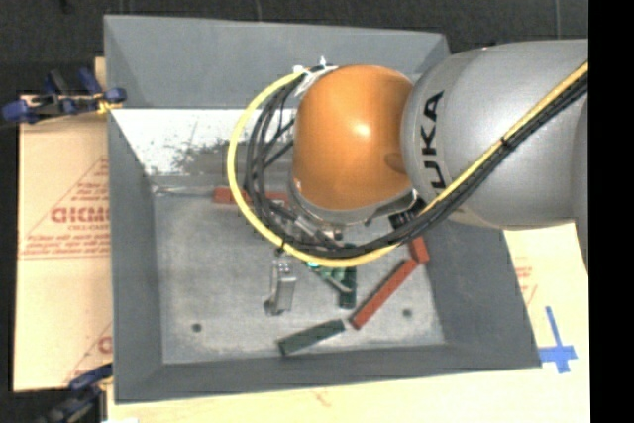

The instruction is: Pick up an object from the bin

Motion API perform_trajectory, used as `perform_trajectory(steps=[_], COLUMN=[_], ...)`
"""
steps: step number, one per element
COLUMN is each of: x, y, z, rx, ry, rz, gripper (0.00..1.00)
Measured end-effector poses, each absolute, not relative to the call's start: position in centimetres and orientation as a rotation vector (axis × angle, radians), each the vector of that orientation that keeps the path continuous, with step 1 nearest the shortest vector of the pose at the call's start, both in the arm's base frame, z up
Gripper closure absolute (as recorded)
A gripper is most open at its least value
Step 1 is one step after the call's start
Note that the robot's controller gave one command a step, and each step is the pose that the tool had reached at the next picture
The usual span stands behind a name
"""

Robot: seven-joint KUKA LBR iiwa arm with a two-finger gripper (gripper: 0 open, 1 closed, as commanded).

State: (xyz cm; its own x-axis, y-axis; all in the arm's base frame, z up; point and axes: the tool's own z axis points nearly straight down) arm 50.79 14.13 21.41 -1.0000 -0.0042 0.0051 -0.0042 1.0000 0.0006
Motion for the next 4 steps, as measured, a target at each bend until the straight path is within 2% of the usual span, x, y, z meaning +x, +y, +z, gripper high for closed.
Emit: perform_trajectory(steps=[1,2,3,4], x=[50.9,50.7,49.1,48.9], y=[14.1,12.6,11.4,9.5], z=[21.8,17.8,11.6,7.1], rx=[0.000,0.070,0.086,0.058], ry=[-3.144,-3.152,-3.147,-3.142], rz=[-0.003,-0.003,-0.003,-0.003], gripper=[0.00,0.00,0.00,0.00])
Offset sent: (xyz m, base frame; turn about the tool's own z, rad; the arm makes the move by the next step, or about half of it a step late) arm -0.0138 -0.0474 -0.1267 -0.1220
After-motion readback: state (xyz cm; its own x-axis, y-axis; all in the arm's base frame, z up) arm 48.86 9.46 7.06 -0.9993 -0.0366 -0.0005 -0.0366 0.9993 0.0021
